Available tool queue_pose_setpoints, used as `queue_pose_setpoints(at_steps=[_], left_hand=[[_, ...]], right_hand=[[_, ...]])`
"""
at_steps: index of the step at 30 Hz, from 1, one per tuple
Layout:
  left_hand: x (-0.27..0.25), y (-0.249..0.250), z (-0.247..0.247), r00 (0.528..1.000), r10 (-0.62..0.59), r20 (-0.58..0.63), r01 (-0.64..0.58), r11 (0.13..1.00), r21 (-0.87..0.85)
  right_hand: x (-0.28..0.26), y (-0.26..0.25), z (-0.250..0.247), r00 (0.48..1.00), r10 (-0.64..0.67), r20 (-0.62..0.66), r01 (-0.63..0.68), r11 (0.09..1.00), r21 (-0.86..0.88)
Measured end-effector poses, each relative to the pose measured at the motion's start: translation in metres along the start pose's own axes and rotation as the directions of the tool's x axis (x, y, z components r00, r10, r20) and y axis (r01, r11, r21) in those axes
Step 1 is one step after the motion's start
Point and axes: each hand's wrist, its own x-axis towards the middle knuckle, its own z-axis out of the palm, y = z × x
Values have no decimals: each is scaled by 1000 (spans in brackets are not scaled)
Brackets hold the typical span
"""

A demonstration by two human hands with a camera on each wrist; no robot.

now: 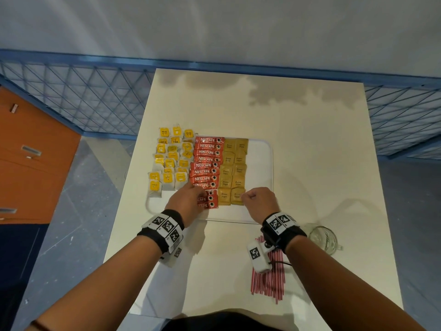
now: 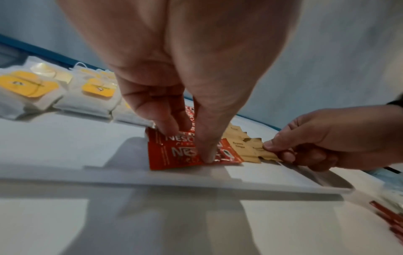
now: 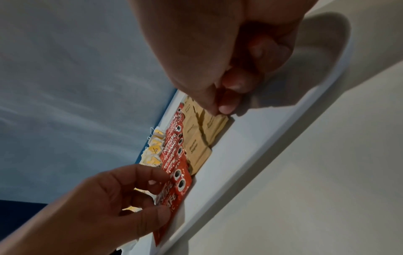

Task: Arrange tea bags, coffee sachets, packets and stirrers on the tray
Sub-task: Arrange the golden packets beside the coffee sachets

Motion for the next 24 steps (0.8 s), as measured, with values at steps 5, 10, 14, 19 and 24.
queue_pose_setpoints(at_steps=[5,10,14,19,24], left_hand=[[7,-4,2,999,35,15,-36,997,67],[13,-8,3,998,57,-1,-57,995,79],[14,-9,4,998,63,-7,-62,995,80],[10,-7,3,998,61,-30,-59,997,52],[0,1,-1,998,44,-38,-45,999,-27]], right_hand=[[2,-2,3,1000,21,-10,-21,999,-27],[2,-5,2,999,29,-13,-30,998,-52],[1,-8,-1,999,35,-8,-35,997,-75],[-4,-11,-6,999,34,-6,-34,996,-81],[-17,-9,-14,999,6,-52,-9,999,-50]])
